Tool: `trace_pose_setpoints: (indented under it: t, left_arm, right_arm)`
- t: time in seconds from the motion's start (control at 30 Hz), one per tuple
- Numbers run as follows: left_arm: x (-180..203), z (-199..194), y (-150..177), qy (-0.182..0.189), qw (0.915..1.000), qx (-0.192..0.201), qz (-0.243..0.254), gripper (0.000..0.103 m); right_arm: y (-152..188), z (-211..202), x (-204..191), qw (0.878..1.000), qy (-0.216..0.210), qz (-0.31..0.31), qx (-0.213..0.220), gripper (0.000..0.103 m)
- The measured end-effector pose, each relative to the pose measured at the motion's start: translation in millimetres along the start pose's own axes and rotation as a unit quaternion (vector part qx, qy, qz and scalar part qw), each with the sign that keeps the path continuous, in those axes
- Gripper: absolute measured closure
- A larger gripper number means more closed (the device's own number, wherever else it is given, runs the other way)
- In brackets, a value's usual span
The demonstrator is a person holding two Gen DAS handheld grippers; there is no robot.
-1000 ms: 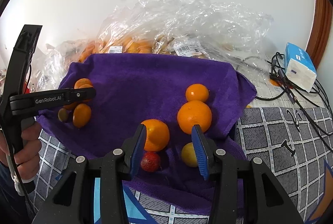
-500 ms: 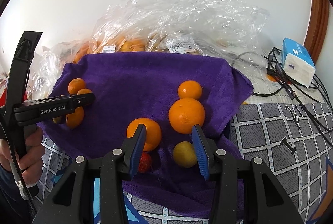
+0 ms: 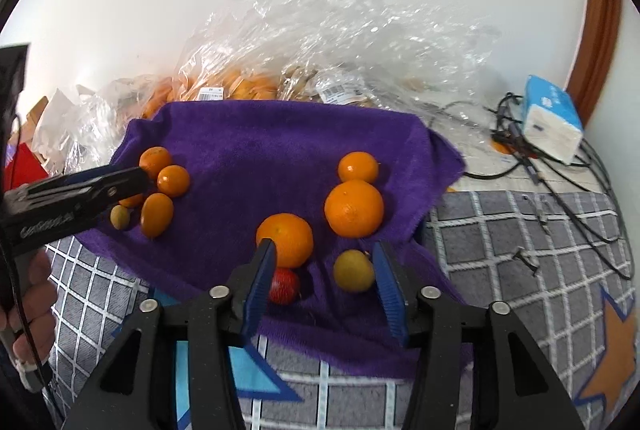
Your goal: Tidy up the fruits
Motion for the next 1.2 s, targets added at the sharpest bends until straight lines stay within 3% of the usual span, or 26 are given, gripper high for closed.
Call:
trace_pose_setpoints:
  t: [0.23, 0.33, 0.53, 0.67, 0.87, 1.03, 1.2]
  left_arm:
    - [-8.3, -56.1, 34.6, -0.02, 0.9994, 0.027, -0.009, 0.042]
    - [-9.5, -80.9, 47.5, -0.026, 0.9986, 0.042, -0.017, 0.041]
    - [-1.2, -133.5, 73.1, -0.042, 0.9956, 0.08, -0.023, 0.028]
    - [6.8, -167.4, 87.6, -0.051, 0.9918, 0.114, -0.026, 0.019]
    - [23.2, -200.5, 105.4, -0.046, 0.9894, 0.137, -0.014, 0.012]
    - [34.1, -219.1, 117.4, -0.051, 0.9877, 0.148, -0.003, 0.005]
    - [45.2, -230.3, 124.3, -0.049, 0.9861, 0.159, 0.002, 0.005]
  right_arm:
    - [10.4, -51.1, 9.1, 0.999, 0.016, 0.023, 0.017, 0.044]
    - [22.5, -82.9, 11.2, 0.999, 0.024, 0.024, 0.034, 0.035]
    - [48.6, -133.1, 20.3, 0.997, 0.025, 0.04, 0.054, 0.031]
    - [67.0, -162.6, 26.8, 0.996, 0.025, 0.052, 0.075, 0.011]
    - [89.4, -195.0, 25.3, 0.994, 0.033, 0.041, 0.097, 0.001]
    - [102.8, -216.0, 24.6, 0.992, 0.044, 0.039, 0.11, 0.0]
    - [112.1, -234.9, 25.2, 0.99, 0.052, 0.04, 0.124, 0.0]
Point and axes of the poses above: each gripper's, at about its wrist camera, not at the fingertips, and z roughly the way its jaws point, x to its right, y to its underside, the point moved 10 cm from there along z, roughly the way its jaws point, and after that the axes turned 4 degrees about -x, right-handed, at the moved point
